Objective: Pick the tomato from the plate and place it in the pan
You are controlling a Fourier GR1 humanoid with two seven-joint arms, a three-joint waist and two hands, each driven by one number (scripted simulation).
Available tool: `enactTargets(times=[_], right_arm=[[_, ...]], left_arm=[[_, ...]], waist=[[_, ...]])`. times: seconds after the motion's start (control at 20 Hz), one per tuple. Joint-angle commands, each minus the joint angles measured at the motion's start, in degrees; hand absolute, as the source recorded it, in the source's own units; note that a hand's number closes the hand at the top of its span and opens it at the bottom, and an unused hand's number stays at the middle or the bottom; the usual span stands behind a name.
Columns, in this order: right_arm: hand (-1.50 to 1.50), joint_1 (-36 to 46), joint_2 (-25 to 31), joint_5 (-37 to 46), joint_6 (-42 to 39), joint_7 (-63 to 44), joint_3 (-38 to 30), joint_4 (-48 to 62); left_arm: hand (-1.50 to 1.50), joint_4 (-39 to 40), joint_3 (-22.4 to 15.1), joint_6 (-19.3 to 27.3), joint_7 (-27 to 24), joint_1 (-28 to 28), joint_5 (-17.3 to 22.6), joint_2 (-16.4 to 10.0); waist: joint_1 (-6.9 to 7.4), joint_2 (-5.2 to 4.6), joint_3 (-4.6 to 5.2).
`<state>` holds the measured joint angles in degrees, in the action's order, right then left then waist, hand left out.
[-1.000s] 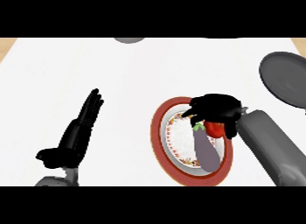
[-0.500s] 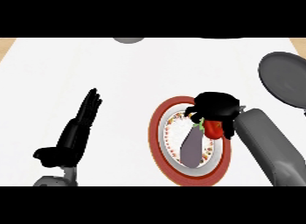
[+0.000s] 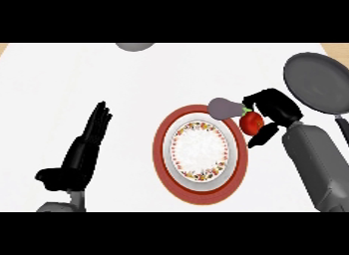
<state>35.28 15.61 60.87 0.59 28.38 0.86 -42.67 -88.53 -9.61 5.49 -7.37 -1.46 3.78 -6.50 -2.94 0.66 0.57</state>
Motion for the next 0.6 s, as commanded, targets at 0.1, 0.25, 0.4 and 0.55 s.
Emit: enactTargets(times=[0.1, 0.25, 0.4, 0.55], right_arm=[[1.5, 3.1, -4.0, -0.7, 9.3, -31.5, -11.0, -1.3], [1.5, 8.7, -7.1, 2.8, 14.5, -43.9, -11.1, -5.9], [1.5, 10.1, -10.0, 5.2, 18.4, -52.0, -11.1, -11.2], [1.5, 10.0, -10.5, 7.2, 16.6, -60.0, -11.0, -17.2]], left_arm=[[0.0, -0.4, 0.6, 0.5, 0.6, 0.2, 0.3, 0.1], [0.0, -0.1, -0.7, -0.1, -0.6, 0.7, -0.6, 0.1], [0.0, 0.0, -0.2, -1.2, 0.0, 0.2, 0.2, -0.5], [0.0, -0.3, -1.6, 0.7, 0.7, 0.3, -1.3, 1.5]], waist=[[0.41, 0.47, -0.29], [1.93, 0.35, -0.3], [1.98, 0.07, -0.44], [1.86, -0.01, -0.49]])
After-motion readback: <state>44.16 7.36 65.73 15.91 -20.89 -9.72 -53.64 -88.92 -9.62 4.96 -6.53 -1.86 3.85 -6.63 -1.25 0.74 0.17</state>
